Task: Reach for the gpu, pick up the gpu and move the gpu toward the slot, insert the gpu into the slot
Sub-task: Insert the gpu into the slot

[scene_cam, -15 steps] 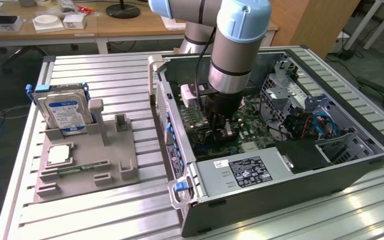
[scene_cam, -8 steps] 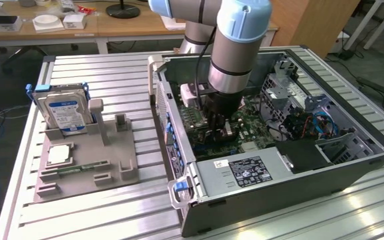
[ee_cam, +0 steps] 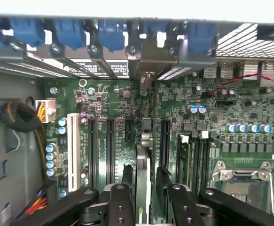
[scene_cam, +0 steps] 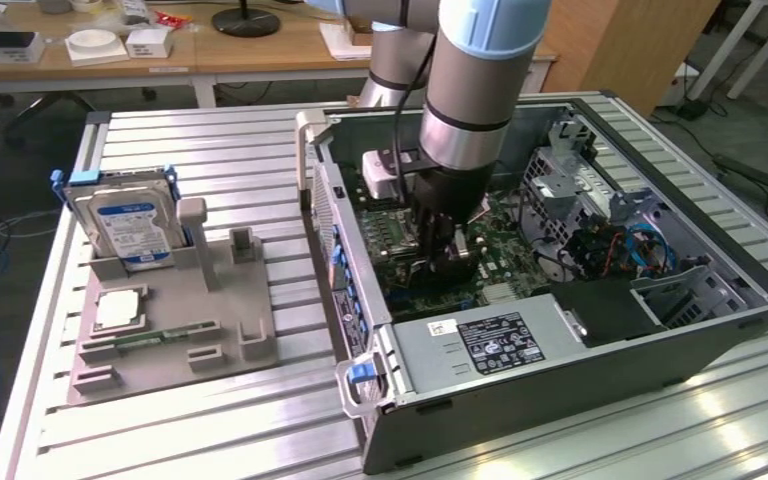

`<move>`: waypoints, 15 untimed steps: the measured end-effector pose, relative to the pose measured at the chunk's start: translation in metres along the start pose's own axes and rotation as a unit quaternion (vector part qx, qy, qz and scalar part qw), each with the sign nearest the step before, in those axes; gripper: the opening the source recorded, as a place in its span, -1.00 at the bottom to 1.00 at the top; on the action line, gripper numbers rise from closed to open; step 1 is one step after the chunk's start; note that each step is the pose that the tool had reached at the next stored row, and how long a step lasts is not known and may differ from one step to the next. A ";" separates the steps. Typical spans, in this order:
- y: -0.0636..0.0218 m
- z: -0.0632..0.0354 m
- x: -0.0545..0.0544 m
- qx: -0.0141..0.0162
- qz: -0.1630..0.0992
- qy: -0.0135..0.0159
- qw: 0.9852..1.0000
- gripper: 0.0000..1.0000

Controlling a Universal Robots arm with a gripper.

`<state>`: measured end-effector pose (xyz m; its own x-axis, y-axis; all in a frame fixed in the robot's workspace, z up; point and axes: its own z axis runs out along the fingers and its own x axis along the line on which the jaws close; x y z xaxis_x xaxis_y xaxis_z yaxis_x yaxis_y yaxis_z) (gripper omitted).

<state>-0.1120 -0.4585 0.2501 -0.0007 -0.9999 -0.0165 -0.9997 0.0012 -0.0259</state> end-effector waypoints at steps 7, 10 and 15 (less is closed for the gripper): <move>-0.0005 -0.0179 0.000 0.001 0.000 0.000 1.000 -0.32; -0.0006 -0.0240 0.000 0.002 0.000 0.000 1.000 -0.32; -0.0006 -0.0243 0.000 0.003 0.000 0.000 1.000 -0.72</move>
<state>-0.1121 -0.4585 0.2744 -0.0006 -0.9999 -0.0165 -0.9995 0.0011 -0.0313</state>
